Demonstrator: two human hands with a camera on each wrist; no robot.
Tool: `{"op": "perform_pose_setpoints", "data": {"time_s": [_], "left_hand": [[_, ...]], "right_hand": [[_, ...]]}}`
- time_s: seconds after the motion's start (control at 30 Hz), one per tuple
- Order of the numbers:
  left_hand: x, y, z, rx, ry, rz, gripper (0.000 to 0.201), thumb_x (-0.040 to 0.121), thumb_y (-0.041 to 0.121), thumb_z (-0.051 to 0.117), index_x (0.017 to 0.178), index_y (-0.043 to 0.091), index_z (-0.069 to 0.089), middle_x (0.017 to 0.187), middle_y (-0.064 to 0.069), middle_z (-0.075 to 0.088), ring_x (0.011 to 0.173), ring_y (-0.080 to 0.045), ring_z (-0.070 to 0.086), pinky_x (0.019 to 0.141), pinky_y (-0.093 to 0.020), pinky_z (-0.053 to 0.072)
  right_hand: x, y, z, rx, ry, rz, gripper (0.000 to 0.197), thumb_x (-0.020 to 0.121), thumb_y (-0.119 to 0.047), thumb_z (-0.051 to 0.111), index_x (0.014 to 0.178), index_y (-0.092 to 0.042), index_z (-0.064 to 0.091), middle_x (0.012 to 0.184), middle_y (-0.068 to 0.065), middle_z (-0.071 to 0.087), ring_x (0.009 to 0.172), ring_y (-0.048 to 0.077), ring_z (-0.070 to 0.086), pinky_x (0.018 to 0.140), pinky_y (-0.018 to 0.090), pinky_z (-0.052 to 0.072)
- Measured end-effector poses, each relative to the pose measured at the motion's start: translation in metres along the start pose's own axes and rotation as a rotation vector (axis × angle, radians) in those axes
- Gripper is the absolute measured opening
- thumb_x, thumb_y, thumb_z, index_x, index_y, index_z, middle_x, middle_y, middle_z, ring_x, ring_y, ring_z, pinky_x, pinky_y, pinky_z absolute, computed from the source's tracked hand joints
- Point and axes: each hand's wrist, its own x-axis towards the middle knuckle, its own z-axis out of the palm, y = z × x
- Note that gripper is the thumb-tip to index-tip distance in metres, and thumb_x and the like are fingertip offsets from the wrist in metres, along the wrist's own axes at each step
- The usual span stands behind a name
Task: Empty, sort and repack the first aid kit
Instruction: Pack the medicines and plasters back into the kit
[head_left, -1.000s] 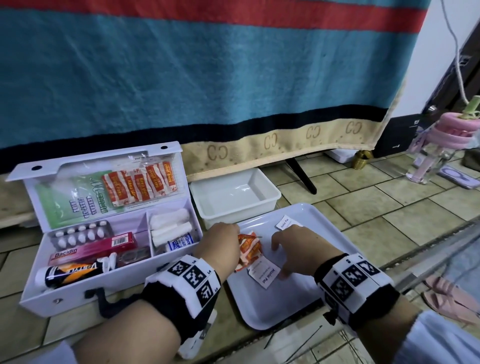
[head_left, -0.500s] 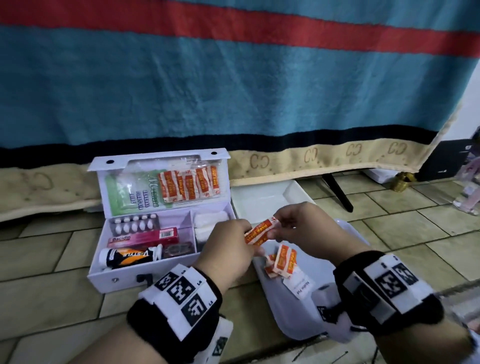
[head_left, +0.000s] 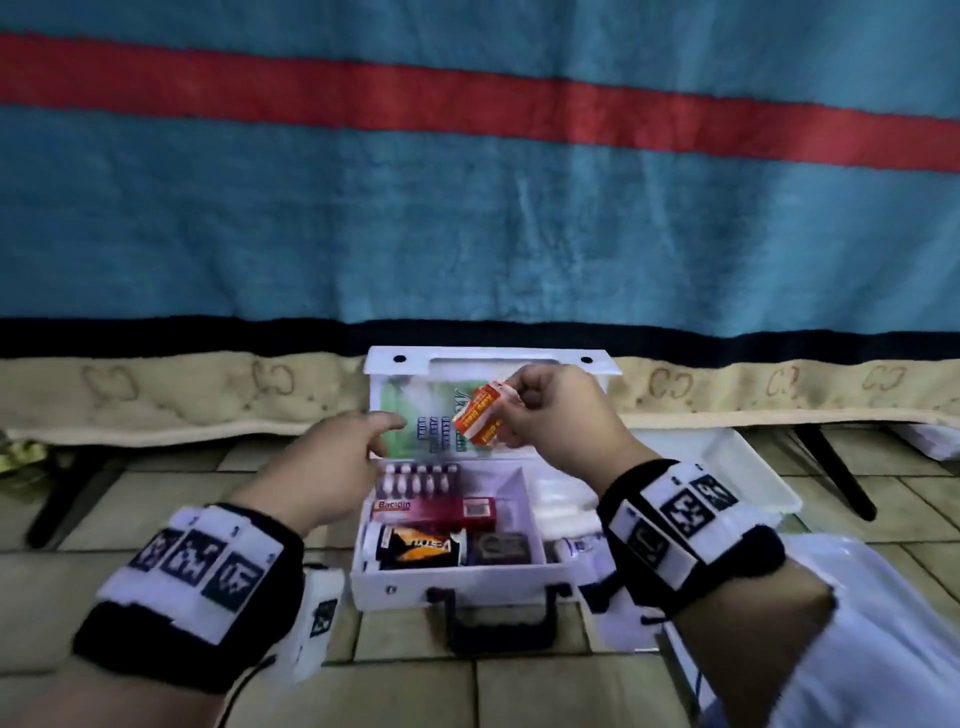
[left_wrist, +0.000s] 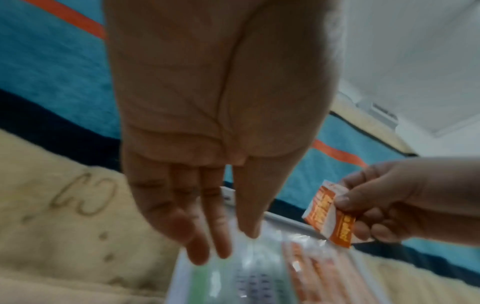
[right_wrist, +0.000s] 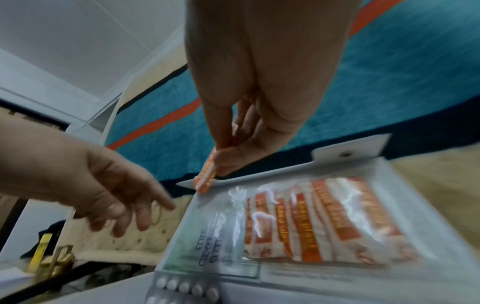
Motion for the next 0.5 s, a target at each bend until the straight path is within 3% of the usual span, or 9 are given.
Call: {"op": "perform_pose_setpoints", "data": {"time_s": [0.07,0.17,0.27,0.37,0.5], "left_hand": [[0.012,-0.012,-0.011,-0.006,0.009,0.027,0.064,0.086,-0.003,0.044,0.14,0.032,0.041,0.105,0.003,0.058,0.095,-0.015,0.054,0.082,-0.023,0.043],[0.024,-0.019,-0.022,-0.036,0.054,0.11,0.076,0.085,-0.005,0.039,0.145,0.039,0.026,0.111,0.001,0.055,0.096,-0.013,0.051,0.079,-0.021,0.039],[0.032,-0.021,-0.026,-0.089,0.126,0.186,0.079,0.086,-0.004,0.038,0.146,0.043,0.019,0.117,-0.002,0.053,0.108,-0.017,0.053,0.09,-0.027,0.044],[0.037,-0.024,-0.027,-0.095,0.174,0.23,0.081,0.085,-0.003,0.039,0.146,0.045,0.017,0.115,-0.003,0.049,0.108,-0.021,0.051,0.095,-0.035,0.044],[0.043,-0.035,-0.024,-0.136,0.165,0.254,0.084,0.085,-0.003,0.041,0.143,0.052,0.016,0.098,0.0,0.046,0.09,-0.017,0.051,0.085,-0.029,0.045]], "right_hand": [[0.015,-0.009,0.016,-0.103,0.054,-0.029,0.022,0.085,-0.009,0.061,0.066,-0.02,0.058,0.072,0.013,0.072,0.066,0.028,0.07,0.064,0.041,0.059],[0.034,-0.023,0.032,-0.194,0.137,-0.1,0.014,0.085,-0.013,0.063,0.075,-0.021,0.057,0.075,0.004,0.069,0.066,0.019,0.063,0.058,0.026,0.05],[0.049,-0.032,0.044,-0.245,0.152,-0.136,0.009,0.088,-0.014,0.061,0.081,-0.019,0.06,0.073,-0.002,0.06,0.059,0.007,0.054,0.052,0.014,0.038],[0.059,-0.033,0.052,-0.378,0.106,-0.155,0.009,0.089,-0.011,0.056,0.088,-0.01,0.066,0.079,0.003,0.067,0.07,0.018,0.062,0.063,0.027,0.049],[0.068,-0.035,0.057,-0.568,0.015,-0.156,0.014,0.09,-0.011,0.053,0.093,-0.014,0.067,0.091,0.008,0.07,0.085,0.025,0.065,0.075,0.033,0.052]]}}
